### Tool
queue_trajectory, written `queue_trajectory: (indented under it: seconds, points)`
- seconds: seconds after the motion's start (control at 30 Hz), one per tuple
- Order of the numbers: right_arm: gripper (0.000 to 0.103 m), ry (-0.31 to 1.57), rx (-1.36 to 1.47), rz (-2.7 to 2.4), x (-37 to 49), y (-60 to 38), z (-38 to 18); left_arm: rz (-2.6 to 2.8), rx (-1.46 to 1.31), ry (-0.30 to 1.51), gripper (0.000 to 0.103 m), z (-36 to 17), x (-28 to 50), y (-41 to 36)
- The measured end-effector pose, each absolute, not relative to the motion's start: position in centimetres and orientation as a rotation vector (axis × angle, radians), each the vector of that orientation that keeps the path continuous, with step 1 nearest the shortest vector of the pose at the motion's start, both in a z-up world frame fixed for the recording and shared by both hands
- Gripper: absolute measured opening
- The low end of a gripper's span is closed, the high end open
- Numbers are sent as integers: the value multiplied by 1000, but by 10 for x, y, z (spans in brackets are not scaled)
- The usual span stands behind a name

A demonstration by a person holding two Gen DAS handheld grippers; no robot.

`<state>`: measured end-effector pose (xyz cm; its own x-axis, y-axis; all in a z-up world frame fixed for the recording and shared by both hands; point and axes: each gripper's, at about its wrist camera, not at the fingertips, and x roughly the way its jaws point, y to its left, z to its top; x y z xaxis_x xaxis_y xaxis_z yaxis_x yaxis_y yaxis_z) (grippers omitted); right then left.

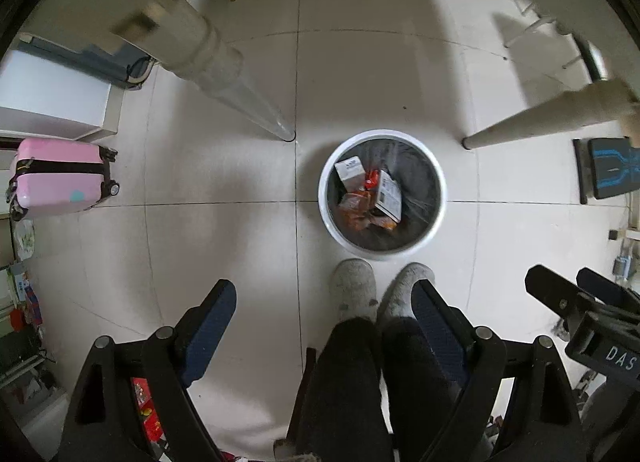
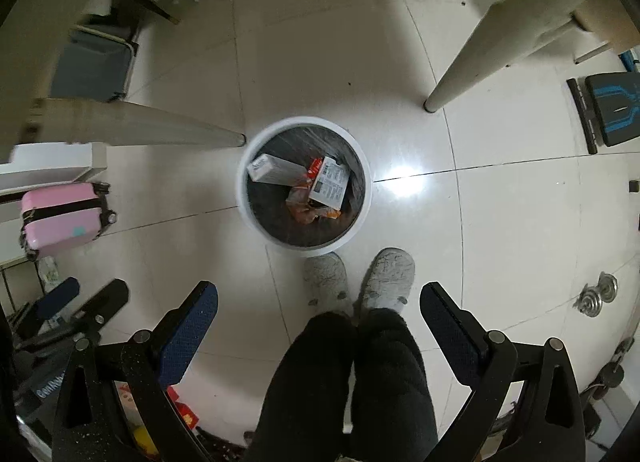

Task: Collect trash
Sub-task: 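Carry leaflet and orange wrapper over the trash bin and open both tools, then move both tools back up to the table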

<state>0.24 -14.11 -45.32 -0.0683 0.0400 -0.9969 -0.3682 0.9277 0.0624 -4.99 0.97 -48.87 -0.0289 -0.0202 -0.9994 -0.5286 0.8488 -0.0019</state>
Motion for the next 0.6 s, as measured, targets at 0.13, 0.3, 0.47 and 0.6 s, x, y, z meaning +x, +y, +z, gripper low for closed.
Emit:
queue_trajectory:
  seconds: [0.13,0.3,0.47,0.6]
  points:
    - [102,1574,-238,350,-14,-143,-388,416,-443,1516,89,-435,-58,5]
    - [102,1517,-163,366,-20,-141,-307,448,-424,1419,89,-364,-51,14]
    - [102,1441,-94,392,5,-127,-236,484,-417,1320,89,-313,-17,36]
    - [102,1369,-81,399,57,-112,-190,528,-408,1269,89,-291,21,55]
